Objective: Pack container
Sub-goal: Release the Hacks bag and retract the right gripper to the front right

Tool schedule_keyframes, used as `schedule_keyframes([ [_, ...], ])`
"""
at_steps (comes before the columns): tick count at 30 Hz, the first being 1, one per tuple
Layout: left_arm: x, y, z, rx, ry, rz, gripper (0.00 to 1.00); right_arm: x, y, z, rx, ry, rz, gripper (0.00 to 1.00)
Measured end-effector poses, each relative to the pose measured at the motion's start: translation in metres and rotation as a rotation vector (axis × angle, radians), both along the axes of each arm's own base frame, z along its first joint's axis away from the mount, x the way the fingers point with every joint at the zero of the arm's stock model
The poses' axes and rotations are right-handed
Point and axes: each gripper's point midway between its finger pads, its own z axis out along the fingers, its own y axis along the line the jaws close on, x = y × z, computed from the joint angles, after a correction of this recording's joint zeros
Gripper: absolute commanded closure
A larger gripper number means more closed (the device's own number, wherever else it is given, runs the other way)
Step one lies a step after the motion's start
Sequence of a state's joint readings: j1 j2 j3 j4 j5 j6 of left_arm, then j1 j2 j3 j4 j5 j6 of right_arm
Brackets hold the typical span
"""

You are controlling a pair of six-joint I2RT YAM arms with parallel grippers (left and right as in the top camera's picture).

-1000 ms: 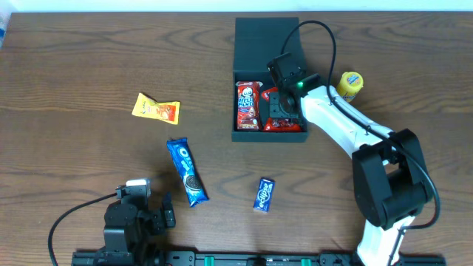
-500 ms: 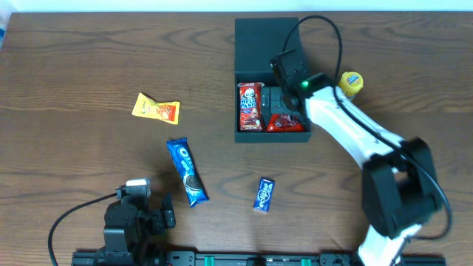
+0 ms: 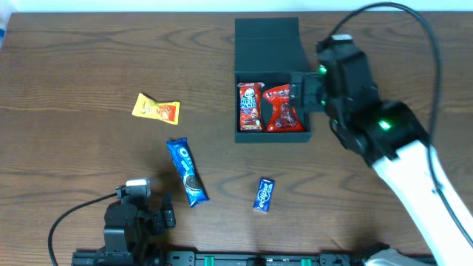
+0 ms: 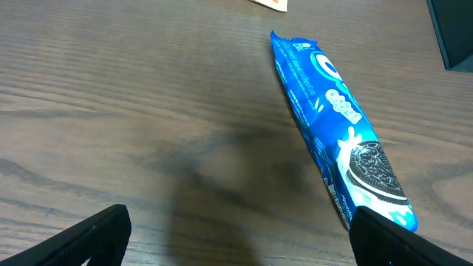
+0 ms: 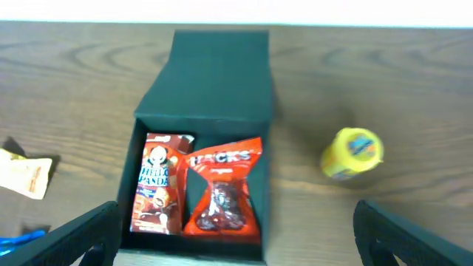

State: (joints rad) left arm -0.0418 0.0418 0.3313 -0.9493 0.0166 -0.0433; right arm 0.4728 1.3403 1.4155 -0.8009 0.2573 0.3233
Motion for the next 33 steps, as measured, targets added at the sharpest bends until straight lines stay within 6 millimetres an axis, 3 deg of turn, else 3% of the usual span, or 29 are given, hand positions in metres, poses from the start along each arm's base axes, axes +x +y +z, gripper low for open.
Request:
schedule_keyframes([
  [3,0.000,0.000,0.000,0.000,0.000,0.000,0.04,-0.018,-0.019,0.020,-0.028,-0.062,-0.027,0.01],
  [6,0.000,0.000,0.000,0.000,0.000,0.000,0.05,-0.039,-0.038,0.023,-0.067,-0.095,-0.034,0.01],
  [10,0.000,0.000,0.000,0.000,0.000,0.000,0.05,-0.068,-0.062,0.007,-0.113,-0.066,-0.049,0.01],
  [16,0.000,0.000,0.000,0.000,0.000,0.000,0.05,-0.113,-0.099,-0.034,-0.155,0.019,-0.093,0.01],
  [25,0.000,0.000,0.000,0.000,0.000,0.000,0.05,-0.136,-0.108,-0.077,-0.095,0.119,-0.093,0.01],
  [33,0.000,0.000,0.000,0.000,0.000,0.000,0.04,-0.142,-0.107,-0.084,-0.096,0.157,-0.081,0.01],
])
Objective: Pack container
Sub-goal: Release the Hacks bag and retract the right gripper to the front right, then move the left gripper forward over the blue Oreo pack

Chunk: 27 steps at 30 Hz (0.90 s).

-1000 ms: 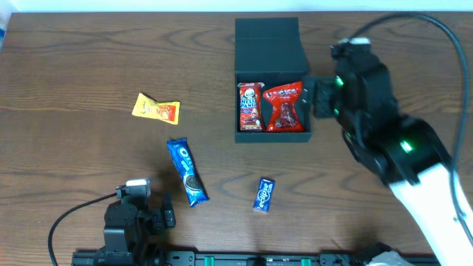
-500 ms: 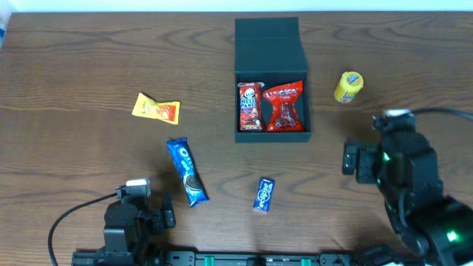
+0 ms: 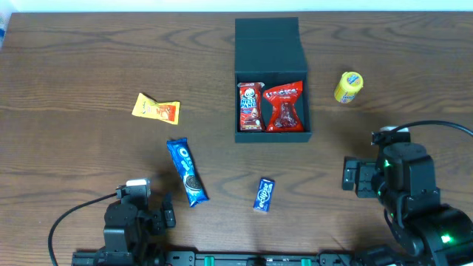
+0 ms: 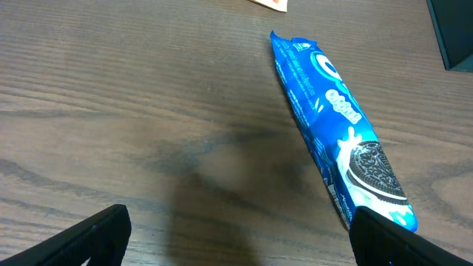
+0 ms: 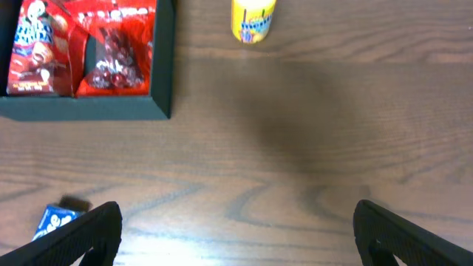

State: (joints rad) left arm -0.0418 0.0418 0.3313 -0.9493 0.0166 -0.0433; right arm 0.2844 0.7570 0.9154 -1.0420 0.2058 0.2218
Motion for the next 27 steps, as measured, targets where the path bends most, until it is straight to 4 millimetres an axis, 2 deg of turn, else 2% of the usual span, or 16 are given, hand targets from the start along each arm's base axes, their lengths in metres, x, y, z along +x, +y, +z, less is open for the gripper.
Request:
schedule_keyframes([
  [18,0.001,0.000,0.001,-0.002,-0.003,-0.002,0.05,-0.011,-0.003,-0.009,-0.014,0.060,0.002,0.01],
  [24,0.011,-0.008,0.002,-0.032,-0.043,-0.034,0.05,-0.013,-0.003,-0.010,-0.016,0.068,0.003,0.01],
  [27,0.019,-0.018,0.012,-0.067,-0.098,-0.075,0.04,-0.013,-0.003,-0.011,-0.016,0.070,0.003,0.01],
])
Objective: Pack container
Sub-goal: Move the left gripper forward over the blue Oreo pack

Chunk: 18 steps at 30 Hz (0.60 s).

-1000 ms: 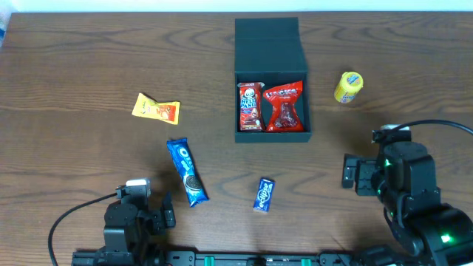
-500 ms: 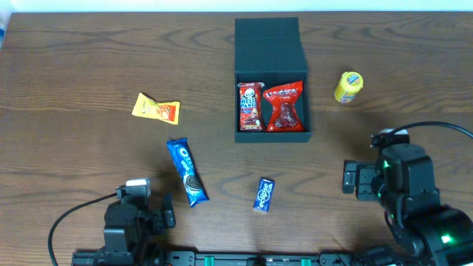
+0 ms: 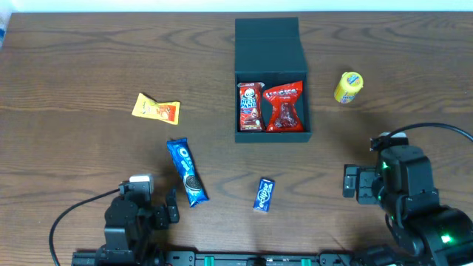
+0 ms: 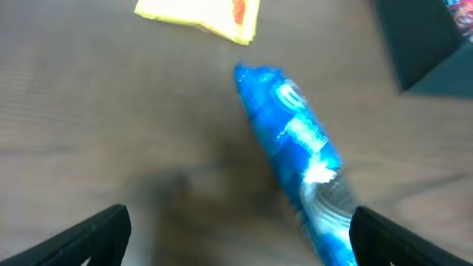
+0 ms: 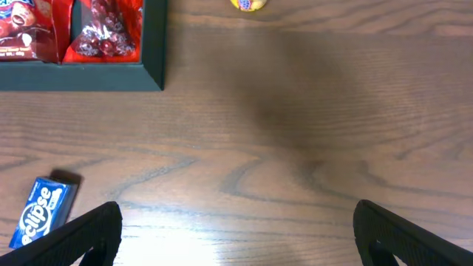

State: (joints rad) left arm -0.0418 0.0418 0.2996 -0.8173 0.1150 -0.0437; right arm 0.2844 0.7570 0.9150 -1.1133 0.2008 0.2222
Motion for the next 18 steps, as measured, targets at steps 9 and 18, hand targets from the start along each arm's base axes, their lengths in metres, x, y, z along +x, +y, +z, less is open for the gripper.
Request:
schedule_keyframes([
  [9,-0.002,-0.018,0.004,-0.070,-0.003,-0.078,0.05,0.000,0.000,0.000,0.000,0.001,0.000,0.01],
  [18,-0.006,-0.025,0.067,-0.115,-0.120,-0.104,0.05,0.000,0.000,0.000,0.000,0.001,0.000,0.01],
])
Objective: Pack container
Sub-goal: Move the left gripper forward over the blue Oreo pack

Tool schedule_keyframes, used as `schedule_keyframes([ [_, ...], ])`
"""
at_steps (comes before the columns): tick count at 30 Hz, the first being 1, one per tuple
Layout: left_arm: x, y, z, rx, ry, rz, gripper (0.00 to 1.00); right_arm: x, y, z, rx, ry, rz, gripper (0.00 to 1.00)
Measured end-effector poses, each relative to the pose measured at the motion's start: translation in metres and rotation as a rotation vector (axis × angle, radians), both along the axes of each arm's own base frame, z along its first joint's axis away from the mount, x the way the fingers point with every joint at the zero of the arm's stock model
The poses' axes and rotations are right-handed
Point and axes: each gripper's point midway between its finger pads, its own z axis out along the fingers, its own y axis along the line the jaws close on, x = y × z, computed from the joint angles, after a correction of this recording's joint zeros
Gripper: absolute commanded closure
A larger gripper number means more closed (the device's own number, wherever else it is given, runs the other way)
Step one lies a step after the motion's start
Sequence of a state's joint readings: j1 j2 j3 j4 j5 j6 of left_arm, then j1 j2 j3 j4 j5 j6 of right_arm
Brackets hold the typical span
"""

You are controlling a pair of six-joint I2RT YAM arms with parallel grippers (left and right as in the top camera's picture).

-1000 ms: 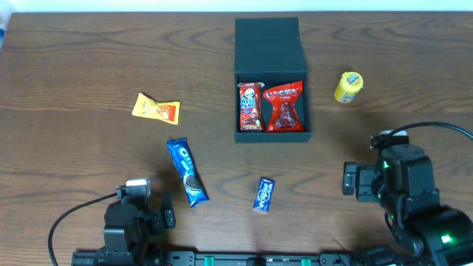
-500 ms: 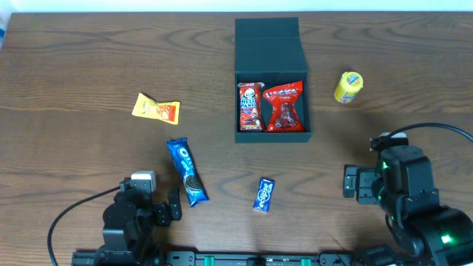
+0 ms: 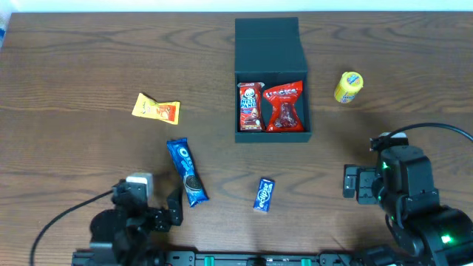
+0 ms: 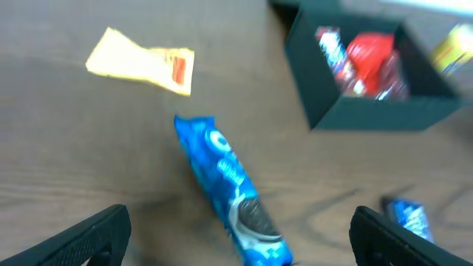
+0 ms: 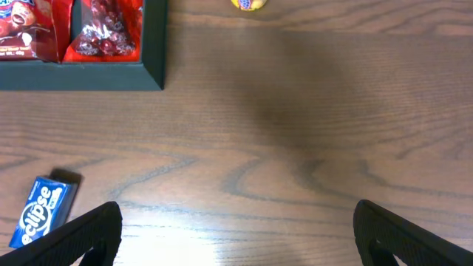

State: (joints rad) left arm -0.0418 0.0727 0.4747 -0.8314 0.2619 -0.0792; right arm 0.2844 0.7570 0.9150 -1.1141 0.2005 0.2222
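Note:
A dark box with its lid folded back holds a Hello Panda packet and a red snack bag. On the table lie a blue Oreo pack, a yellow packet, a blue Eclipse gum pack and a small yellow tub. My left gripper is open at the front left, raised above the Oreo pack's near end. My right gripper is open over bare wood at the front right, with the gum pack to its left.
The left wrist view takes in the yellow packet, the box and the gum pack. The box corner shows at the top left of the right wrist view. The table's front edge runs close behind both arms.
My left wrist has lifted or tilted up: its view now takes in the box, yellow packet and gum, and the Oreo pack looks smaller. The right arm has not moved.
My right gripper was open at the box's right side, with both red snacks inside. Then it was at the front right, over bare wood. The left arm stayed still by the Oreo pack, then began shifting, and now looks from higher up.

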Motion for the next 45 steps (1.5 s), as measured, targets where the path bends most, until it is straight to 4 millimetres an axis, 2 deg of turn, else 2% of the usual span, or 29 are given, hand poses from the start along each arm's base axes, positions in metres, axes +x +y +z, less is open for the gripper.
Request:
schedule_keyframes([
  [3,0.000,0.000,0.031,-0.025,-0.040,0.012,0.04,0.000,0.000,0.000,0.000,0.001,0.000,0.01],
  [7,0.004,0.000,0.058,-0.051,-0.024,0.025,0.05,0.000,0.000,0.000,0.002,0.001,0.001,0.01],
  [11,0.012,-0.002,0.069,-0.063,0.079,0.029,0.05,0.000,0.000,0.000,0.002,0.002,0.002,0.01],
  [18,0.027,-0.008,0.073,-0.077,0.268,0.017,0.05,0.000,0.000,-0.001,0.002,0.002,0.002,0.01],
  [20,0.029,-0.017,0.069,-0.112,0.307,-0.026,0.05,0.000,0.000,-0.001,0.002,0.002,0.002,0.01],
  [23,0.021,-0.033,0.059,-0.178,0.404,-0.090,0.05,0.000,0.000,0.000,0.002,0.002,0.002,0.01],
  [26,0.020,-0.038,0.057,-0.206,0.429,-0.107,0.05,0.000,0.000,0.000,0.002,0.002,0.002,0.01],
  [29,0.020,-0.035,0.050,-0.221,0.479,-0.068,0.04,0.000,0.000,0.000,0.002,0.002,0.002,0.01],
  [33,0.017,-0.016,0.023,-0.237,0.650,0.139,0.05,0.000,0.000,-0.001,0.002,0.002,0.002,0.01],
  [35,0.021,-0.010,0.012,-0.244,0.716,0.226,0.05,0.000,0.000,-0.001,0.002,0.002,0.002,0.01],
  [38,0.030,-0.013,-0.002,-0.253,0.793,0.282,0.05,0.000,0.000,-0.001,0.002,0.002,0.002,0.01],
  [45,0.062,-0.024,-0.037,-0.226,0.892,0.316,0.04,0.000,0.000,-0.001,0.002,0.002,0.002,0.01],
])
